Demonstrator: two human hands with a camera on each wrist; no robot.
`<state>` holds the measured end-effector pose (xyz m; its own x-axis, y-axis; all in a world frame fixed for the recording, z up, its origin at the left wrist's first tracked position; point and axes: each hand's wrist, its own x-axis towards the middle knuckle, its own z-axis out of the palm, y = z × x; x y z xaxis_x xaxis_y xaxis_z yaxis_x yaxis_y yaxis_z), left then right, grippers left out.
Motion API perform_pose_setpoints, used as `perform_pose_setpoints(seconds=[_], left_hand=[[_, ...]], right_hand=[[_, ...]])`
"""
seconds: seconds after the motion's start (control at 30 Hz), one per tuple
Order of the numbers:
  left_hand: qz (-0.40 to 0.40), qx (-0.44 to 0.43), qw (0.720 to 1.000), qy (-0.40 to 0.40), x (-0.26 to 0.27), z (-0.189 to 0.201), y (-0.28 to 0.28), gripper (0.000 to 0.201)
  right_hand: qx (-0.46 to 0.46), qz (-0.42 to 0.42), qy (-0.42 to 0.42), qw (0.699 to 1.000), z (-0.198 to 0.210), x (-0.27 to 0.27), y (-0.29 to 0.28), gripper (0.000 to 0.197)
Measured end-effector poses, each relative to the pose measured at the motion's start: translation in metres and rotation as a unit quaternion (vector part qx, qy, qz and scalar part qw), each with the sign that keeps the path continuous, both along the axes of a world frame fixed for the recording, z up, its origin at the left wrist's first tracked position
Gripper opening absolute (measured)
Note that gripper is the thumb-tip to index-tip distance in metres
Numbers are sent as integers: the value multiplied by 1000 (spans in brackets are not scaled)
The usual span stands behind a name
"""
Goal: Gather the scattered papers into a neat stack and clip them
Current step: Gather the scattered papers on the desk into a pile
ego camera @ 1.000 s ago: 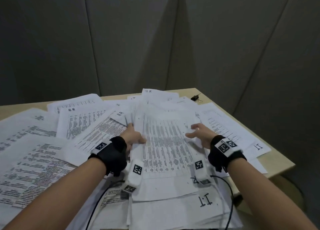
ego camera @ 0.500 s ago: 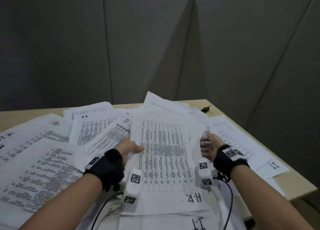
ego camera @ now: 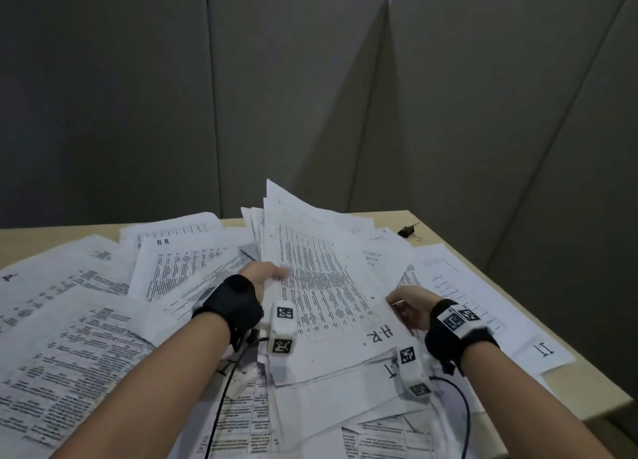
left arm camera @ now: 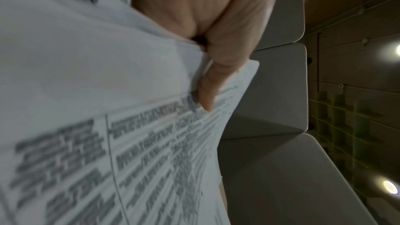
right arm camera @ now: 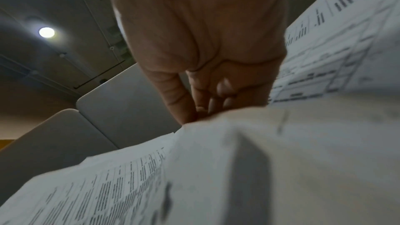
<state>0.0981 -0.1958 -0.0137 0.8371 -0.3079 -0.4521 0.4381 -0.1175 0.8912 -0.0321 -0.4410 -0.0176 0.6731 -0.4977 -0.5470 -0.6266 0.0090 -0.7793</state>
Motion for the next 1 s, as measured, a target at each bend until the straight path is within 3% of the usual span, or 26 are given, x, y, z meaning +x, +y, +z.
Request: perform_pose_setpoints(seconds=[0.13,0.27,0.33,0.37,0.4,0.43,0.5,0.53,0.6,0.67,0.7,0.8,0.9,1.0], left_hand=[[-68,56,996,-11,25,-24,0,59],[-13,106,994,-31,8,-23,9,52],[-24,88,996,-8,43,-70,11,87],[-8,47,999,18,57,-87,13,113],[-1,-5,999,51,63,-93,16,124],[3,-32,997,77,56,-85,19,112],[10,-59,993,104,13,-39,20,61],[14,-72,992,105,2,-24,20,48],[-14,-66,992,105,4,-24,23,50],[-20,-48,993,106,17,-34,23,81],[-33,-20,994,104,15,-31,20,86],[23,99,995,24,2,-24,6,73],[59,108,990,-67,1,-26,-8,75],[60,84,993,-54,0,-23,-11,70]], right_hand=[[17,-5,-12,1000,-1,0,0,23],[22,-94,-70,993,5,8,-6,24],[-20,-125,-79,989,10,13,-10,20],[-26,-120,-69,990,11,15,-11,24],[-22,-110,-58,992,10,16,-12,31],[-17,-78,-40,996,8,18,-15,37],[-19,1,31,999,11,11,-14,43],[-37,38,69,996,15,3,-14,44],[-49,76,111,990,20,-13,-17,39],[-72,100,129,984,25,-23,-24,27],[-87,98,145,981,26,-25,-30,24],[-250,95,139,954,26,-10,-43,30],[-338,145,105,924,19,6,-37,32],[-366,142,105,914,12,17,-32,27]])
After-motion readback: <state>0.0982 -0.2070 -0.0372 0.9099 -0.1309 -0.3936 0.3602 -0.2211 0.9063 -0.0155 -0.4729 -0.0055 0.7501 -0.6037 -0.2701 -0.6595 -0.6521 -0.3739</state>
